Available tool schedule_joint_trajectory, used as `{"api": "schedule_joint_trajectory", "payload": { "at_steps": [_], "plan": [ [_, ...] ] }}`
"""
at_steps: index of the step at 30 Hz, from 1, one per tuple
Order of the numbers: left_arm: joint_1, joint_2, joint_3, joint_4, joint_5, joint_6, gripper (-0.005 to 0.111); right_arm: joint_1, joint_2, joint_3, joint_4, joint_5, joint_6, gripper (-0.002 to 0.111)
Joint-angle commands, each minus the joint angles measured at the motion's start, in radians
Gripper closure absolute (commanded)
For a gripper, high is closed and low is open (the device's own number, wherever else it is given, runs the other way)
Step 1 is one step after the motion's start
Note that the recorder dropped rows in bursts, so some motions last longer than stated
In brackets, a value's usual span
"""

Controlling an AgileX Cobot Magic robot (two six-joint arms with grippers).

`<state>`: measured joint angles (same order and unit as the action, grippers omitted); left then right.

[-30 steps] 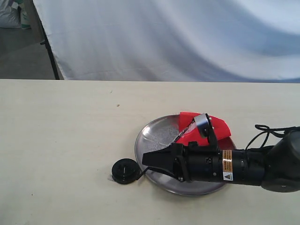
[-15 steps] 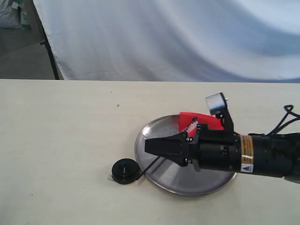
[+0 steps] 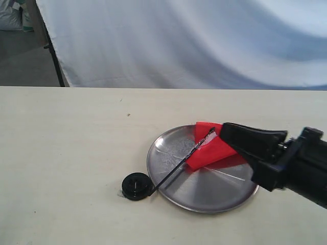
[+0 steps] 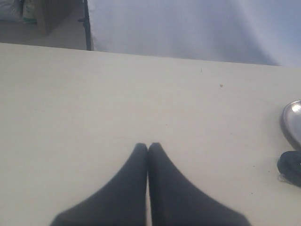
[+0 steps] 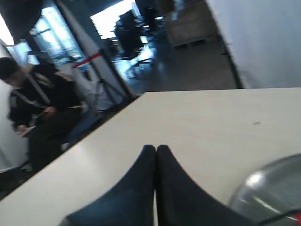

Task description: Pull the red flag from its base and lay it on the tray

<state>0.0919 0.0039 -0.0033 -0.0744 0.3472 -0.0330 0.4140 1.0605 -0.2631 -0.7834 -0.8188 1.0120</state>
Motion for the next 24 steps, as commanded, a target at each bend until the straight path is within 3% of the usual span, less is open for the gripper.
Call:
{"api": "schedule_joint_trajectory", "payload": {
  "at_steps": [1,12,24],
  "plan": [
    [0.003,-0.004,0.003,-0.007,-0.004,0.003,0.107,-0.003,-0.189,0.063,0.111,0.18,-0.106,0.109],
    [0.003,-0.004,0.003,-0.007,-0.004,0.003,0.107,-0.003,-0.633,0.143,0.127,0.523,-0.139,0.109],
    [0.003,-0.004,0.003,-0.007,-0.004,0.003,0.107,-0.003,-1.0,0.234,0.127,0.555,-0.096,0.109]
  ]
}}
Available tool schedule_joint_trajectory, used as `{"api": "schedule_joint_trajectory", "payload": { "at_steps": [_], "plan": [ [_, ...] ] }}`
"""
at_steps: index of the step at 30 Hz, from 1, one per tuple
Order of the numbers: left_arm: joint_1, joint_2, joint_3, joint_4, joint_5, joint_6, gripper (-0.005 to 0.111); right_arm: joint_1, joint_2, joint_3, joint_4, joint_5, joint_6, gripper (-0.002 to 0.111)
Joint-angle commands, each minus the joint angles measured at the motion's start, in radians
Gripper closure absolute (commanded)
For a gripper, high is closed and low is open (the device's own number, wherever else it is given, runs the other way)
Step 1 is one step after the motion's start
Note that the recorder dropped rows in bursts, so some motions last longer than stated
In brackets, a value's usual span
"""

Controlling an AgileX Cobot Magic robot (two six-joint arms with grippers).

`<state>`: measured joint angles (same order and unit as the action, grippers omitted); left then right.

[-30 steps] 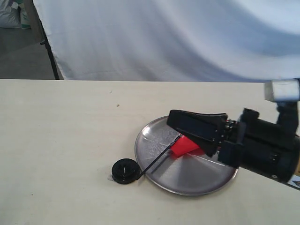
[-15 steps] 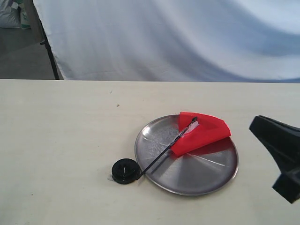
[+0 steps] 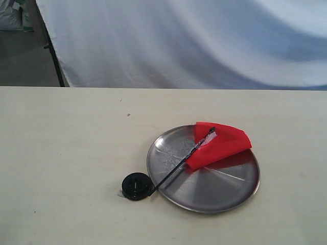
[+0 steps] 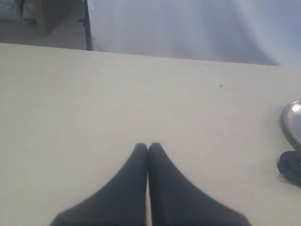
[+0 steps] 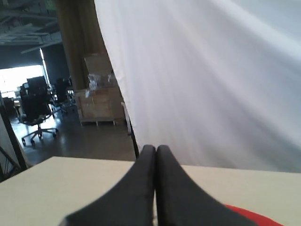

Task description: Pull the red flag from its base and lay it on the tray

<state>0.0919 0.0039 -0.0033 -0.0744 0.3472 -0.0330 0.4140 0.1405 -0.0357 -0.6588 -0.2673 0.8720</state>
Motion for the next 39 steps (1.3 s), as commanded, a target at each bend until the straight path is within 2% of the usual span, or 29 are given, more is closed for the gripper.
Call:
{"api": "schedule_joint_trajectory", "payload": {
  "at_steps": [1,21,27,39],
  "plan": [
    [0.003,-0.004,0.003,-0.007,-0.004,0.003,0.107,-0.003,-0.095,0.007,0.003,0.004,0.052,0.109],
    [0.003,-0.004,0.003,-0.007,-0.004,0.003,0.107,-0.003,-0.14,0.017,0.003,0.013,0.055,0.109],
    [0.003,-0.004,0.003,-0.007,-0.004,0.003,0.107,-0.003,-0.14,0.036,-0.059,0.044,0.067,0.109],
    [0.003,-0.004,0.003,-0.007,-0.004,0.003,0.107,-0.073,-0.14,0.036,-0.06,0.088,0.126,0.109]
  ]
}}
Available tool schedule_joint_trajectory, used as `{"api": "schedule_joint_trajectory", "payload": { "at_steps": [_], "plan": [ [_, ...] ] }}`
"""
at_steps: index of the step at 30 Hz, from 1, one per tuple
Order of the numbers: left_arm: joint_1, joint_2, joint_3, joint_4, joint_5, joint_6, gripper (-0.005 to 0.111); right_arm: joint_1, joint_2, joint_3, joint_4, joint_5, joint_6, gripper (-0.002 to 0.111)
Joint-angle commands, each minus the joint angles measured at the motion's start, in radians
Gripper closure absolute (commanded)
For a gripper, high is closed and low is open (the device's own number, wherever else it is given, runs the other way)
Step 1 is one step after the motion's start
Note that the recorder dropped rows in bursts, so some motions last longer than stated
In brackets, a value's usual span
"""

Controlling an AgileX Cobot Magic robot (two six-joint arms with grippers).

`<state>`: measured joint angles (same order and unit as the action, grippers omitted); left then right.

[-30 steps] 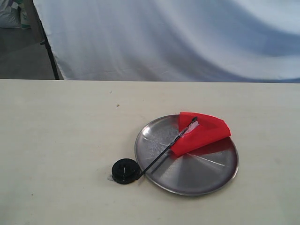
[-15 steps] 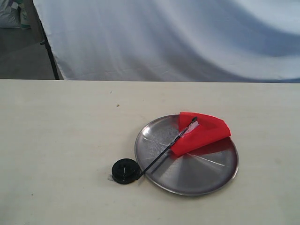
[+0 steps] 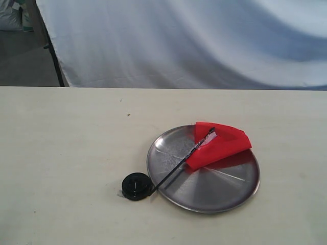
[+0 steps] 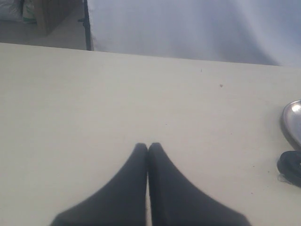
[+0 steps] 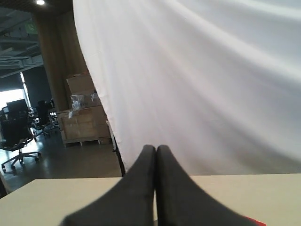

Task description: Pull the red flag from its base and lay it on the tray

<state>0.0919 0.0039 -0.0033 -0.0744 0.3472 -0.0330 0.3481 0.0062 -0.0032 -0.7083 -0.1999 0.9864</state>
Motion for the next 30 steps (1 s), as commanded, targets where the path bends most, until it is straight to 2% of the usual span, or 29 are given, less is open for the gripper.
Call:
{"api": "schedule_joint_trajectory", "payload": {
  "at_steps": [1,11,13,15,17,19,21,25,30],
  "plan": [
    [0.003,-0.004,0.003,-0.007,-0.004,0.003,0.107,-0.007,-0.006,0.003,-0.01,0.025,0.012,0.109],
    [0.003,-0.004,0.003,-0.007,-0.004,0.003,0.107,-0.007,-0.006,0.003,-0.01,0.029,-0.001,0.109],
    [0.003,-0.004,0.003,-0.007,-0.004,0.003,0.107,-0.007,-0.006,0.003,0.165,0.063,-0.178,0.109],
    [0.003,-0.004,0.003,-0.007,-0.004,0.003,0.107,-0.006,-0.006,0.003,0.674,0.188,-0.693,0.109],
    [0.003,-0.004,0.003,-0.007,-0.004,0.003,0.107,0.023,-0.006,0.003,0.891,0.236,-1.003,0.109],
    [0.003,-0.004,0.003,-0.007,-0.004,0.003,0.107,0.036,-0.006,0.003,0.911,0.297,-1.139,0.109],
    [0.003,-0.004,0.003,-0.007,-0.004,0.003,0.107,0.066,-0.006,0.003,0.834,0.376,-1.149,0.109],
    [0.003,-0.004,0.003,-0.007,-0.004,0.003,0.107,0.142,-0.006,0.003,0.812,0.486,-1.147,0.109],
    [0.003,-0.004,0.003,-0.007,-0.004,0.003,0.107,0.079,-0.006,0.003,0.779,0.52,-1.19,0.109]
  ]
}}
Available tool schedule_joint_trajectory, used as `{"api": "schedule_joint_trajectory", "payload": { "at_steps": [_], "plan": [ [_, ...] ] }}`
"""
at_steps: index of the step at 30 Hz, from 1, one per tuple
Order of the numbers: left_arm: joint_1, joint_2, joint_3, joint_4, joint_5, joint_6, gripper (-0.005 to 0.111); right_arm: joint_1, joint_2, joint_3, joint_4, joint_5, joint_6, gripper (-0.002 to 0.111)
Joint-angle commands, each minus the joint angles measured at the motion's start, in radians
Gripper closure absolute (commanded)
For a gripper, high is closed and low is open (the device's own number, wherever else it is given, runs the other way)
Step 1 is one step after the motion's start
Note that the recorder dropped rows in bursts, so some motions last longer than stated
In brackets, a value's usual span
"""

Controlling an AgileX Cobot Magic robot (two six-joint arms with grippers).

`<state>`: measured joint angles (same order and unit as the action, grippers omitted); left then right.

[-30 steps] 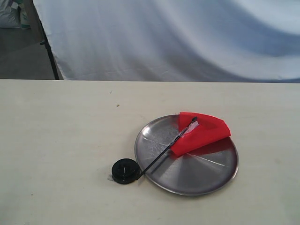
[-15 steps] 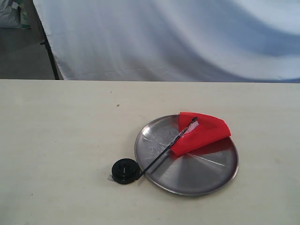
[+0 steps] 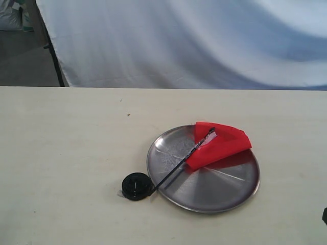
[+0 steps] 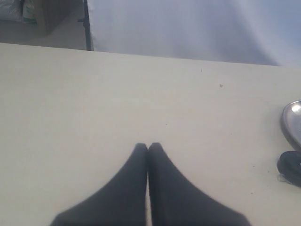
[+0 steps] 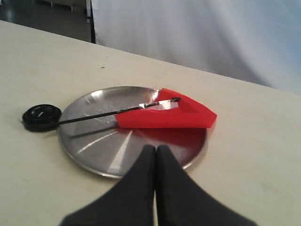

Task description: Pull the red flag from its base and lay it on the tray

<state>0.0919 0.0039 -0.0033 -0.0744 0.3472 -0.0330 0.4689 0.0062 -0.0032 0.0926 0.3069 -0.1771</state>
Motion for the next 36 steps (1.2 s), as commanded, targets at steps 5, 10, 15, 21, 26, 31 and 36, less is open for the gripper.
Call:
{"api": "schedule_joint_trajectory", "payload": {
  "at_steps": [5,10,15,21,26,31,36],
  "plan": [
    [0.003,-0.004,0.003,-0.007,-0.004,0.003,0.107,-0.049,-0.006,0.003,-0.024,0.018,0.035,0.109],
    [0.003,-0.004,0.003,-0.007,-0.004,0.003,0.107,-0.049,-0.006,0.003,-0.024,0.018,0.036,0.109],
    [0.003,-0.004,0.003,-0.007,-0.004,0.003,0.107,-0.049,-0.006,0.003,-0.024,0.018,0.036,0.109],
    [0.003,-0.004,0.003,-0.007,-0.004,0.003,0.107,-0.097,-0.006,0.003,-0.022,0.044,0.076,0.109],
    [0.003,-0.004,0.003,-0.007,-0.004,0.003,0.107,-0.158,-0.006,0.003,-0.022,0.044,0.092,0.109],
    [0.003,-0.004,0.003,-0.007,-0.004,0.003,0.107,-0.212,-0.006,0.003,-0.022,0.044,0.116,0.109],
    [0.003,-0.004,0.003,-0.007,-0.004,0.003,0.107,-0.237,-0.006,0.003,-0.022,0.044,0.116,0.109]
  ]
}}
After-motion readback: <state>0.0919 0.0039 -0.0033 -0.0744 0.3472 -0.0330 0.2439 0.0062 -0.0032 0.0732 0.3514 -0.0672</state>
